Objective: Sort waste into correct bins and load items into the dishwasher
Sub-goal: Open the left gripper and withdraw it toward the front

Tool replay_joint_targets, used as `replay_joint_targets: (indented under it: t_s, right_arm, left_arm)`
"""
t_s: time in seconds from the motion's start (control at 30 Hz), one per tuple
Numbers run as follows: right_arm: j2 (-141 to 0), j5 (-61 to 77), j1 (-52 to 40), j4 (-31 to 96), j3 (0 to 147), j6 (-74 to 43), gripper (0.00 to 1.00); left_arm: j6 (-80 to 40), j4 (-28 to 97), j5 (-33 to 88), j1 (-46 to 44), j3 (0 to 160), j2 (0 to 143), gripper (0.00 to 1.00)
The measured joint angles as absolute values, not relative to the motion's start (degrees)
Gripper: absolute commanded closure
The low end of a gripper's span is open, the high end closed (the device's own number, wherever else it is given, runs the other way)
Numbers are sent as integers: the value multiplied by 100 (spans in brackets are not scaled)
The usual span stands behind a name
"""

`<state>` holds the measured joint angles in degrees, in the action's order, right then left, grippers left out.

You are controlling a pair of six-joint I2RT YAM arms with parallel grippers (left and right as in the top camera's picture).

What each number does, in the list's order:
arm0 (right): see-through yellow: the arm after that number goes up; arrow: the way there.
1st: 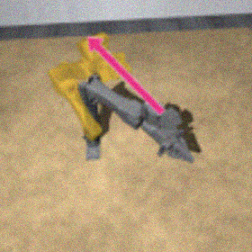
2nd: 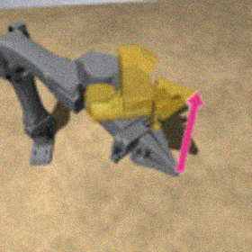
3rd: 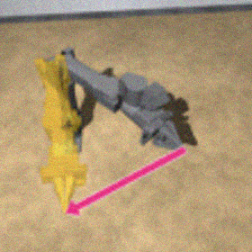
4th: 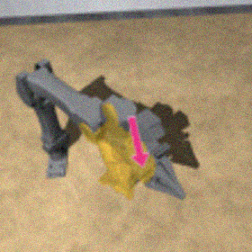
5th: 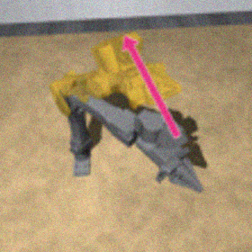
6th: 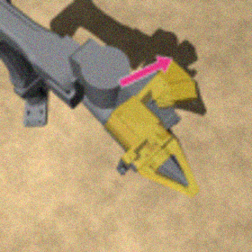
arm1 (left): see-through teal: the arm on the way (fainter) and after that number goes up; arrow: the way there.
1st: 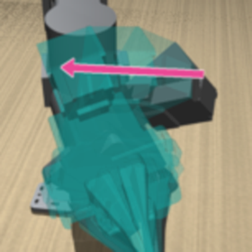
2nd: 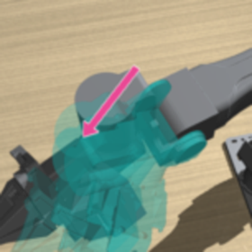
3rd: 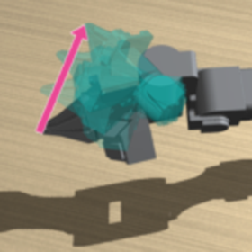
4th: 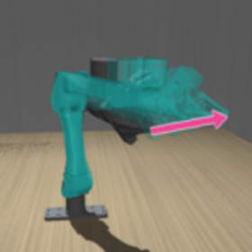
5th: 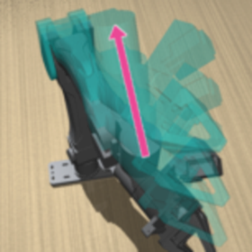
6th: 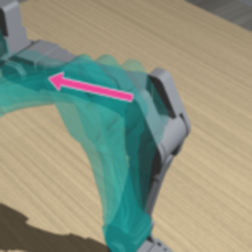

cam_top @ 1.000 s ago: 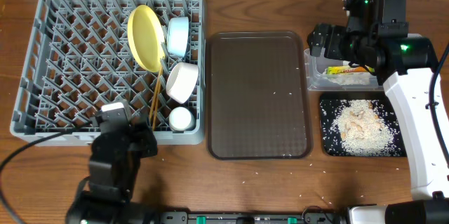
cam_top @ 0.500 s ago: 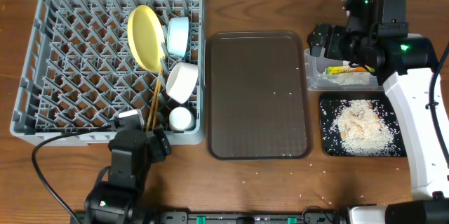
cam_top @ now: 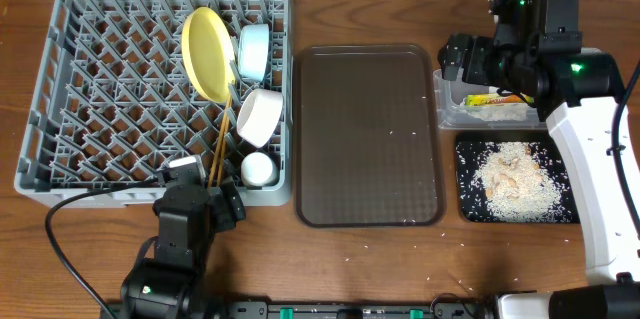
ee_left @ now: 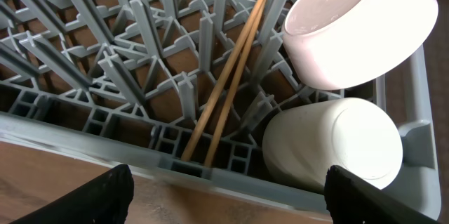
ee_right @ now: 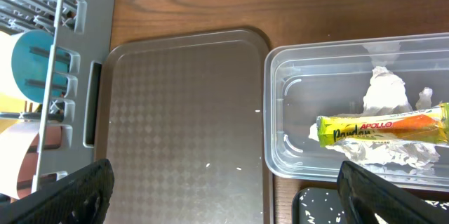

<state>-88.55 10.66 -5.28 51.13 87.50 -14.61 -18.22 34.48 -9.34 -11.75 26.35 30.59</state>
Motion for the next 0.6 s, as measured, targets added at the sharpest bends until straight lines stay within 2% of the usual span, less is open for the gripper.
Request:
replay_joint_targets:
  t_s: [0.6]
  right_arm:
    - [-8855,860,-528,5168,8748,-1415,1]
  left_arm:
    - [-1822,3448,-937,-1175,2635,3059,12]
